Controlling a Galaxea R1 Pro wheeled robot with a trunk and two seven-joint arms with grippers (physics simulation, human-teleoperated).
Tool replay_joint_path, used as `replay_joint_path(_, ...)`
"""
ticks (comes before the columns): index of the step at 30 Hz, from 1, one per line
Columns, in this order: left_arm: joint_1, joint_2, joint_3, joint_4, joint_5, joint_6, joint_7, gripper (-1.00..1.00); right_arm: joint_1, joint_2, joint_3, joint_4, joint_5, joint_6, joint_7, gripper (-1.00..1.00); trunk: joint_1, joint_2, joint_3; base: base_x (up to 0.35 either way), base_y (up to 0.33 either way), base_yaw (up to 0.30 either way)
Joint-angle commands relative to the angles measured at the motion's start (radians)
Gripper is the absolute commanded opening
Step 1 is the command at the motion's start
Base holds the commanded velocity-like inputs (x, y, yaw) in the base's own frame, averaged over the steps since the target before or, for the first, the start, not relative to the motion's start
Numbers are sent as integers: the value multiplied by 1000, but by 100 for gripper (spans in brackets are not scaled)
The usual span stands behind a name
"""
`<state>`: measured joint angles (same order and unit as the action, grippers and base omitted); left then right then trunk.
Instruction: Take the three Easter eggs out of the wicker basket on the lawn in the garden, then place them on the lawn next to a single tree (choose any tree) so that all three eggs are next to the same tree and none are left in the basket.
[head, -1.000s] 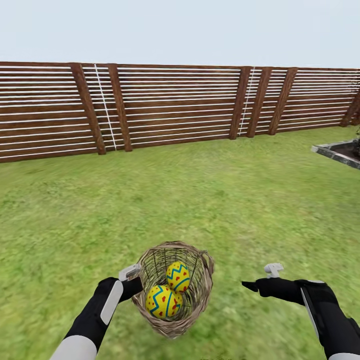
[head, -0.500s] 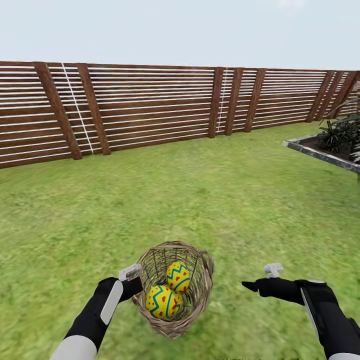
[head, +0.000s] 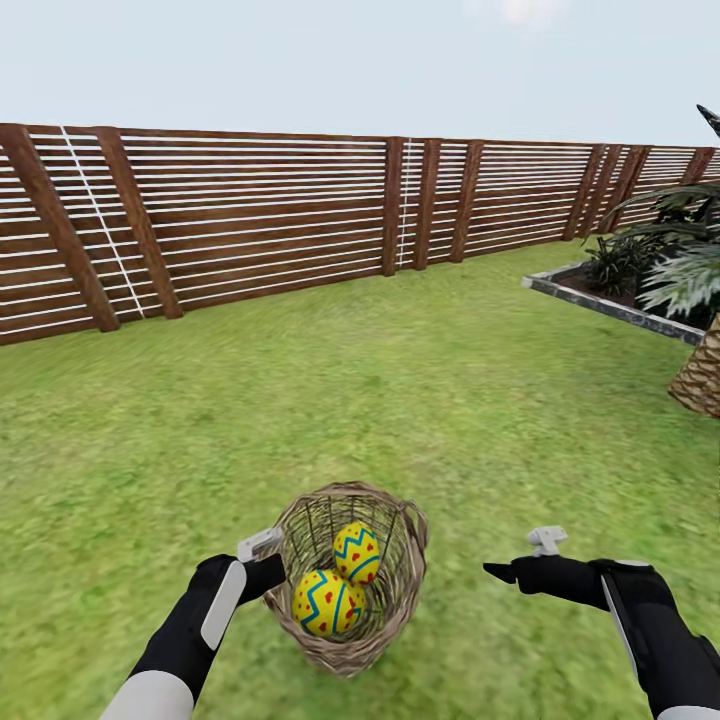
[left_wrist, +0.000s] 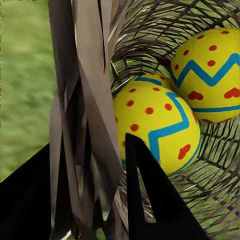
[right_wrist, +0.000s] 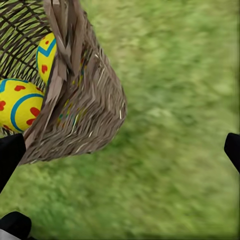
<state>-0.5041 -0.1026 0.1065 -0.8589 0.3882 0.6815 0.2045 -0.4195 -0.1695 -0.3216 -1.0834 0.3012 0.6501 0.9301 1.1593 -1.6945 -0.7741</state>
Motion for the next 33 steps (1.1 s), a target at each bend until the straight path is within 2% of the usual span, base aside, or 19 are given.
replay_joint_path(1,-1,-1,2,-2,15,3,7,-100,-1,1,-2,-1,9,3,9,100,0,0,-1,0,0,-6)
replay_joint_path(7,-1,-1,2,0,15,4,7,-100,-1,0,-2,-3,8,3,13,100,0,0,1,0,0,-51)
replay_joint_path(33,-1,-2,2,-2,15,4,7,-100,-1,0,-2,-3,7,3,15,100,0,0,30,0,0,-234)
